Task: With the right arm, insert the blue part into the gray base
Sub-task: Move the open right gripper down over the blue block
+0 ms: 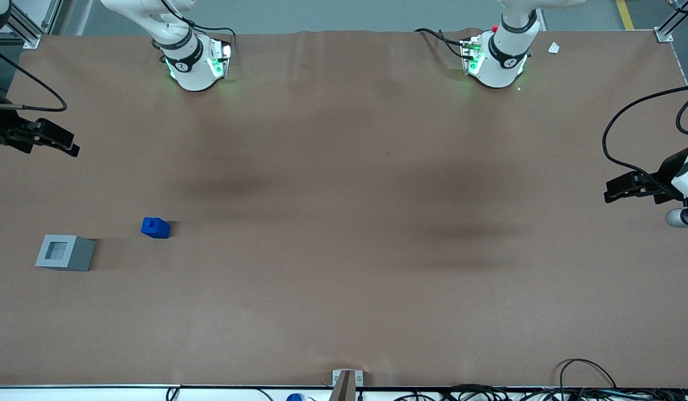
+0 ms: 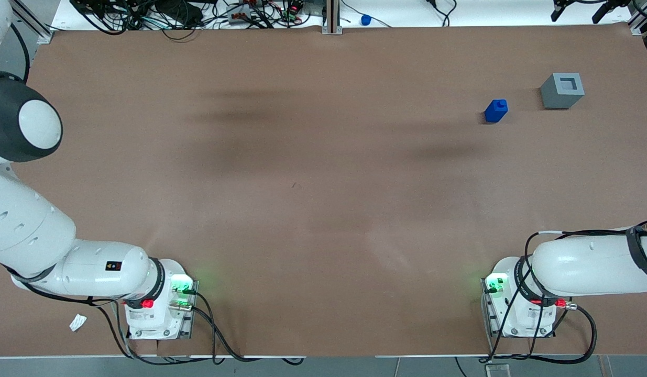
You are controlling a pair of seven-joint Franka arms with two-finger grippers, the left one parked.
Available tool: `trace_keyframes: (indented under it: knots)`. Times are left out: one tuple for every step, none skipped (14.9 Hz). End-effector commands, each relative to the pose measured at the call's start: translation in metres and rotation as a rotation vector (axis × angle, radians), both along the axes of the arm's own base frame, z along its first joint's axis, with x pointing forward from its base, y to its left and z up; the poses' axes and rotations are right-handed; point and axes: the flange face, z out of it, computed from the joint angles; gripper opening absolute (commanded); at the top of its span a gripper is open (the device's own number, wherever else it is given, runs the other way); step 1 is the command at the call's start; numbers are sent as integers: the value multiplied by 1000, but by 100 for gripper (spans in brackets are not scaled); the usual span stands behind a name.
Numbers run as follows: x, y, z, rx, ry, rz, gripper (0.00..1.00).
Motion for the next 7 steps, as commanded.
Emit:
trace_keyframes:
  knots:
    - [10, -1, -39, -1, 16, 1, 100]
    - [16, 0, -54, -2, 22, 4, 100]
    - [23, 0, -69, -3, 39, 13, 100]
    - [31, 2, -85, -4, 54, 32, 100]
    - [38, 3, -98, -6, 50, 40, 100]
    - [46, 3, -113, -7, 51, 40, 100]
    - [52, 1, -127, -10, 55, 37, 100]
